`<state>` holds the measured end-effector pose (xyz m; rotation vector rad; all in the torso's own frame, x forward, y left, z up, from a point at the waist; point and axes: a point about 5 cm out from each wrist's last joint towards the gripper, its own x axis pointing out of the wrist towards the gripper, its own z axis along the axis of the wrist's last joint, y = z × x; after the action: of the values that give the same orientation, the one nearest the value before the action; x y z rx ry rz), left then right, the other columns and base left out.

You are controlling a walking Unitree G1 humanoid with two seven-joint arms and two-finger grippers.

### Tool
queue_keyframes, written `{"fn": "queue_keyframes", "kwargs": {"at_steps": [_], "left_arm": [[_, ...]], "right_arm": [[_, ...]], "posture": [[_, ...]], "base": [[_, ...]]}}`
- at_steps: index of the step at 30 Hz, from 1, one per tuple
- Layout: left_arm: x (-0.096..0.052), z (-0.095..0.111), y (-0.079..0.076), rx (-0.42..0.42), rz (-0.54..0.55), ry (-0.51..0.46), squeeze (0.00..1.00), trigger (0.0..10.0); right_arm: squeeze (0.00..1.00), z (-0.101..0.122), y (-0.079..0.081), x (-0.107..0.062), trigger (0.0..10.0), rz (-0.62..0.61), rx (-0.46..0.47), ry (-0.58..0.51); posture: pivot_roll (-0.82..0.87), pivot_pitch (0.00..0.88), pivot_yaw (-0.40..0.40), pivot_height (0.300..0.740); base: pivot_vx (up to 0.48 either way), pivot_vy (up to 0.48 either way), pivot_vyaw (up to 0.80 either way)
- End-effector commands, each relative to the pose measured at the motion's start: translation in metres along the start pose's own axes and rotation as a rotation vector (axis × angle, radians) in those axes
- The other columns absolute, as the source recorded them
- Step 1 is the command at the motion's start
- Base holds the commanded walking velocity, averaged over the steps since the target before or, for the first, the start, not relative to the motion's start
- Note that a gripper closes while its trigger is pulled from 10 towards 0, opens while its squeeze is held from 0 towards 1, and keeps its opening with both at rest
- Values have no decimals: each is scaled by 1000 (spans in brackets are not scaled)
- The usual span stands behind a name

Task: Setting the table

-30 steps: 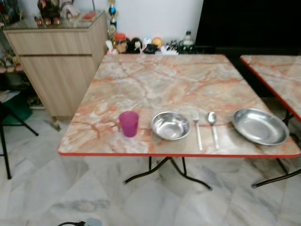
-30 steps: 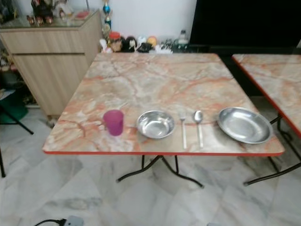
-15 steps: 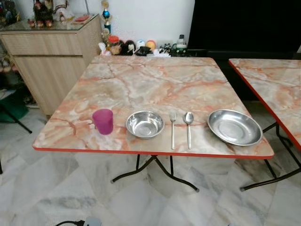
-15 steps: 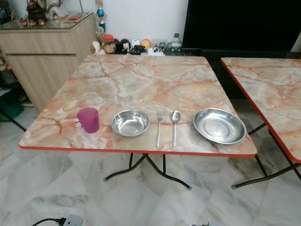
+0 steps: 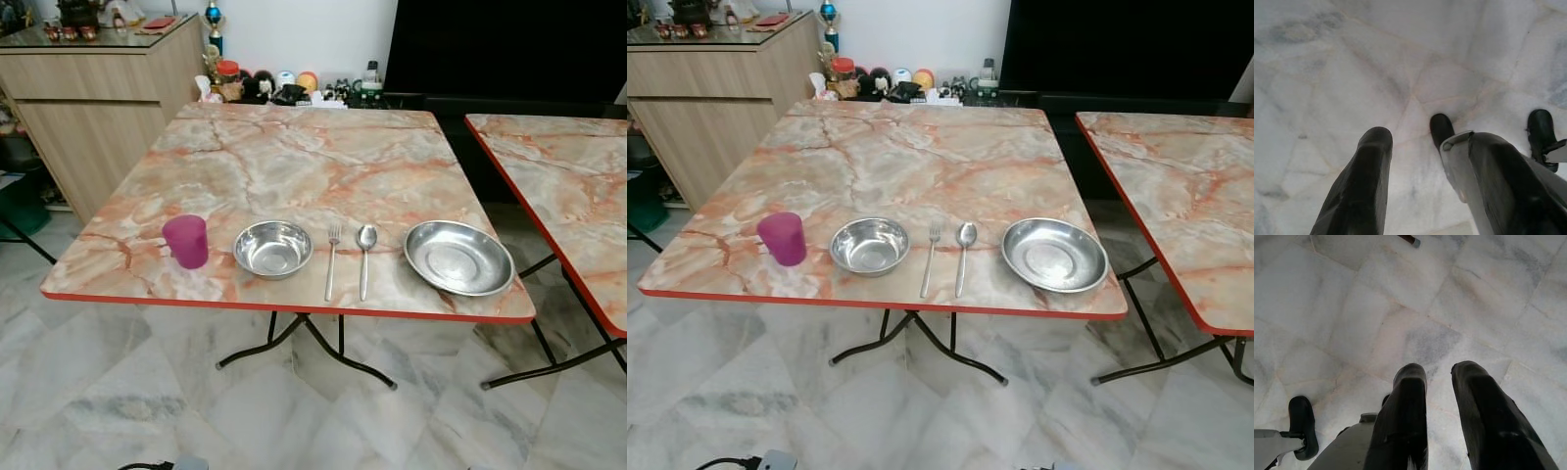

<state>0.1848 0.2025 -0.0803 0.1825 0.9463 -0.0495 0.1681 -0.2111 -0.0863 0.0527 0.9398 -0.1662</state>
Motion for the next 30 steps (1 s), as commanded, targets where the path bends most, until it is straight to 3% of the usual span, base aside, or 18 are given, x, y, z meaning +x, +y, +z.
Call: {"fn": "queue_keyframes", "kwargs": {"at_steps": [1,14,21,30], "left_arm": [[4,27,4,-127,-31,-71,0,10000],[4,31,-1,-100,-74,-77,0,10000],[4,33,9,-131,0,-91,0,10000],[3,30,13,-58,29,-77,0,10000]], "right_arm": [[0,9,32,3,10000,105,90,-13],[0,7,30,3,10000,104,89,-3],[0,5,30,3,10000,101,92,3],[0,2,30,2,10000,101,61,18]], "posture": [[57,93,-48,740],[54,104,-36,740],[63,95,-41,740],[75,80,-46,740]], "base": [[0,0,0],[0,0,0],[0,0,0],[0,0,0]]}}
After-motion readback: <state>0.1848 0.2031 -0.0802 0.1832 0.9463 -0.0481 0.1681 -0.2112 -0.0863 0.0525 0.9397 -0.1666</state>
